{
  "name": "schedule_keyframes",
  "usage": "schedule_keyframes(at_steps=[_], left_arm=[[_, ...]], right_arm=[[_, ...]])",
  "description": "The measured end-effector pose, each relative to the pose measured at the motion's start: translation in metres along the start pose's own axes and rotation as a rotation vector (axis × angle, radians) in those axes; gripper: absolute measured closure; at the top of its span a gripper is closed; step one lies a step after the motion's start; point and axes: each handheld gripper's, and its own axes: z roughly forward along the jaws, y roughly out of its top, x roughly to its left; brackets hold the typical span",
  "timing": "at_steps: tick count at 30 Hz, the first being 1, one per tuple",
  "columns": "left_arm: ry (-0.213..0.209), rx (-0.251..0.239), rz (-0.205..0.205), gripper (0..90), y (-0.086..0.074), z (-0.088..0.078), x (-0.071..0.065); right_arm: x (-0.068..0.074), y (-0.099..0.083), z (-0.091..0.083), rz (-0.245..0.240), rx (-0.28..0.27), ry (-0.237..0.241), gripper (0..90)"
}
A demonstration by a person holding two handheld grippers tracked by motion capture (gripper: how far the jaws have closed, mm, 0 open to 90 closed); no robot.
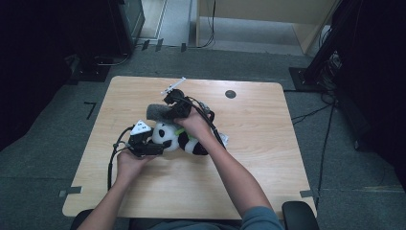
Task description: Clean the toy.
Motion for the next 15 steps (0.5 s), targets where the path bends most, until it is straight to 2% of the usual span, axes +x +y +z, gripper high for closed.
schedule_keyframes(at_steps=[2, 4, 8, 15], left_arm=[[0.003, 0.002, -0.003, 17.8, 0.000, 0.000, 0.000], [0.004, 0.003, -0.008, 18.3, 0.000, 0.000, 0.000], [0.002, 0.004, -0.013, 18.2, 0.000, 0.000, 0.000], [-0.002, 0.003, -0.008, 18.2, 0.000, 0.000, 0.000]], right_arm=[[-0.005, -0.002, -0.003, 0.020, -0.001, -0.014, 68.7], [-0.008, -0.004, -0.005, 0.020, 0.005, -0.032, 68.5], [-0.014, -0.006, -0.010, -0.003, 0.030, -0.095, 68.5], [-0.030, -0.011, -0.025, 0.030, 0.034, -0.140, 68.5]])
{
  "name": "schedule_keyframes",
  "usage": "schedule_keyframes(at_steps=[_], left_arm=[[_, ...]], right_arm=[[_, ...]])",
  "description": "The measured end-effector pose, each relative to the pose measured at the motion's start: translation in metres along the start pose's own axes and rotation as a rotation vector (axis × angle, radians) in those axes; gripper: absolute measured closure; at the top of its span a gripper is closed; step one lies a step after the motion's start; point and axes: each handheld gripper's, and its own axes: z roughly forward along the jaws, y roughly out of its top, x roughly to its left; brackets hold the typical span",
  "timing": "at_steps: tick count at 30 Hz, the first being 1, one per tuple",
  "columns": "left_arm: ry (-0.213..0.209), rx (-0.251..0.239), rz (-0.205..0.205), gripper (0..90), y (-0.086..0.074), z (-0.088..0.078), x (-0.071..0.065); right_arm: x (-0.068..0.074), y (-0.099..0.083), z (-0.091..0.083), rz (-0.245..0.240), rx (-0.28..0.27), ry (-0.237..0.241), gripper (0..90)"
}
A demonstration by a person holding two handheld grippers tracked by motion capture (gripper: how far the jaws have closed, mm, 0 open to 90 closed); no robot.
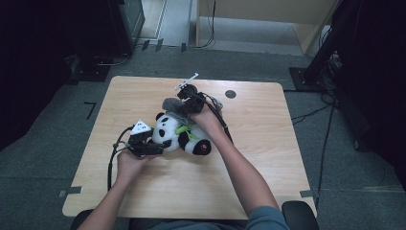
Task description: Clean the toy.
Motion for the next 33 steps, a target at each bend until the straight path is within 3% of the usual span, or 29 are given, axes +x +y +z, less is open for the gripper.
schedule_keyframes(at_steps=[6, 10, 14, 20, 26, 33], left_arm=[[-0.003, -0.009, 0.006, 17.8, -0.001, 0.000, 0.001], [-0.004, -0.010, 0.007, 17.3, -0.001, 0.000, 0.001], [-0.004, -0.014, 0.007, 16.9, -0.002, 0.000, 0.001], [-0.004, -0.021, 0.009, 16.5, -0.002, 0.001, 0.001], [-0.004, -0.023, 0.011, 16.5, -0.002, 0.001, 0.001], [-0.004, -0.020, -0.005, 16.7, -0.002, 0.001, 0.002]], right_arm=[[-0.011, -0.003, -0.012, 0.004, -0.002, -0.051, 69.0], [-0.011, -0.001, -0.017, 0.013, -0.015, -0.040, 69.8], [-0.003, 0.007, -0.022, 0.006, -0.047, -0.010, 70.0], [0.022, 0.029, -0.026, -0.030, -0.093, 0.040, 70.0], [0.045, 0.037, -0.009, -0.046, -0.094, 0.104, 70.0], [0.047, 0.023, 0.021, -0.018, -0.023, 0.134, 69.6]])
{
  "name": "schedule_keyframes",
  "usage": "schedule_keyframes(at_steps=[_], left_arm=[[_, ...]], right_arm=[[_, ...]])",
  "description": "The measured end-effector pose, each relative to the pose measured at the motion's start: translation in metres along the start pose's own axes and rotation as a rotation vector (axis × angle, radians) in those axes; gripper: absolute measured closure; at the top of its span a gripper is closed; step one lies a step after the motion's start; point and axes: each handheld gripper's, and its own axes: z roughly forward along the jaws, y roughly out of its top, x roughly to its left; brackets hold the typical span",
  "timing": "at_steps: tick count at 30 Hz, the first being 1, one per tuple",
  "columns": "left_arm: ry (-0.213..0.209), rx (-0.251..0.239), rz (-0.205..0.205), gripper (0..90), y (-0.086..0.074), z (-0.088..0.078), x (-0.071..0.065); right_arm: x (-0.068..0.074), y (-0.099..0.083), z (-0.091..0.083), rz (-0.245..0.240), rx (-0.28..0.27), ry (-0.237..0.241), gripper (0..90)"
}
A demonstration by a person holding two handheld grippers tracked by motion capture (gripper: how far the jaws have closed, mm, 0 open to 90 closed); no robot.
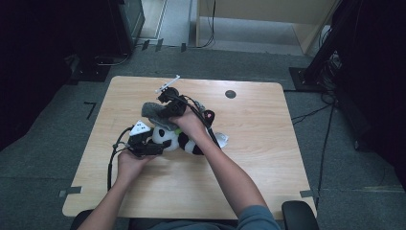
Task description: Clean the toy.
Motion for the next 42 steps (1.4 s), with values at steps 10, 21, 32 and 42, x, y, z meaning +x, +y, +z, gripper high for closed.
schedule_keyframes(at_steps=[10, 21, 32, 42], left_arm=[[0.010, 0.007, 0.002, 19.3, 0.001, 0.000, -0.001], [0.011, 0.008, 0.008, 19.3, 0.001, -0.001, -0.002], [0.020, 0.012, 0.030, 18.9, 0.001, -0.001, -0.004], [0.010, 0.004, 0.026, 18.7, 0.000, -0.001, -0.002]], right_arm=[[-0.019, -0.014, -0.016, -0.004, 0.013, -0.074, 69.4], [-0.043, -0.026, -0.039, 0.027, 0.008, -0.130, 69.4], [-0.060, -0.035, -0.063, 0.068, -0.015, -0.164, 70.5], [-0.057, -0.030, -0.091, 0.078, -0.129, -0.102, 71.4]])
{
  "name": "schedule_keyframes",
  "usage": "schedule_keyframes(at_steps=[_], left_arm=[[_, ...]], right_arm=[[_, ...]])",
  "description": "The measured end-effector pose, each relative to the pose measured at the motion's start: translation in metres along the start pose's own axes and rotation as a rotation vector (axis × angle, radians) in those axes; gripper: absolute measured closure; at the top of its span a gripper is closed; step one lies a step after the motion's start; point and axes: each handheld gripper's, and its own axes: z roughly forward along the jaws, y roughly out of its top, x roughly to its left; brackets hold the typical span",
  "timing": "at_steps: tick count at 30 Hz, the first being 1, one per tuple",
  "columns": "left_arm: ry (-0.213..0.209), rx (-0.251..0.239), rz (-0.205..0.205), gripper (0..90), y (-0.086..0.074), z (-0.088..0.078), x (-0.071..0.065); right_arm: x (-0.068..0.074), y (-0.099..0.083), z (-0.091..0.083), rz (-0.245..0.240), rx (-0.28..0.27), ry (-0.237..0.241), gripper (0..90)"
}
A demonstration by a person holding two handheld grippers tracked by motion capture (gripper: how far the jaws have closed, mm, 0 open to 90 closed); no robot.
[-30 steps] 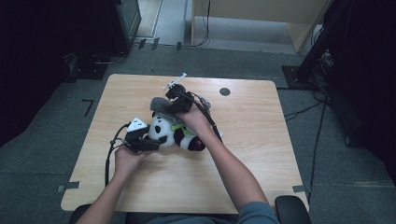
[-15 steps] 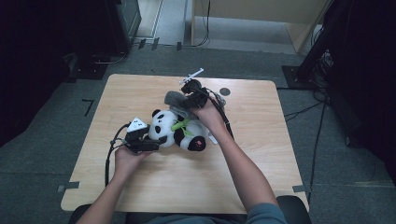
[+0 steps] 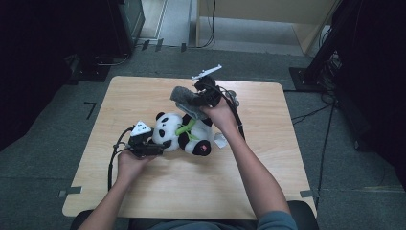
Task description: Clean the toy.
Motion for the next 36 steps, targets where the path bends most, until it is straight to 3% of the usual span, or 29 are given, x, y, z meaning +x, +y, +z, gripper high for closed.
schedule_keyframes(at_steps=[4, 8, 12, 16, 22, 33, 36], left_arm=[[-0.001, 0.002, -0.004, 18.5, 0.000, 0.000, 0.000], [-0.004, -0.007, -0.027, 18.7, 0.001, 0.000, 0.001], [-0.003, -0.001, -0.021, 18.7, 0.001, 0.000, 0.001], [-0.001, 0.005, -0.016, 18.7, 0.000, 0.000, 0.000], [0.004, 0.006, -0.019, 19.7, 0.001, 0.000, -0.001], [0.006, 0.009, -0.004, 20.4, 0.000, 0.000, -0.001], [0.005, 0.007, -0.010, 20.4, 0.000, 0.000, -0.001]], right_arm=[[-0.003, 0.004, -0.024, -0.008, -0.050, -0.022, 71.4], [-0.008, -0.002, -0.035, -0.015, -0.054, -0.035, 71.3], [-0.009, -0.015, -0.029, -0.028, -0.027, -0.041, 71.3], [-0.013, -0.034, -0.017, 0.003, -0.005, -0.028, 71.1], [-0.010, -0.056, -0.008, -0.002, -0.045, -0.011, 70.3], [-0.018, -0.070, -0.021, -0.004, -0.078, -0.023, 69.0], [-0.020, -0.073, -0.024, -0.020, -0.084, -0.051, 69.4]])
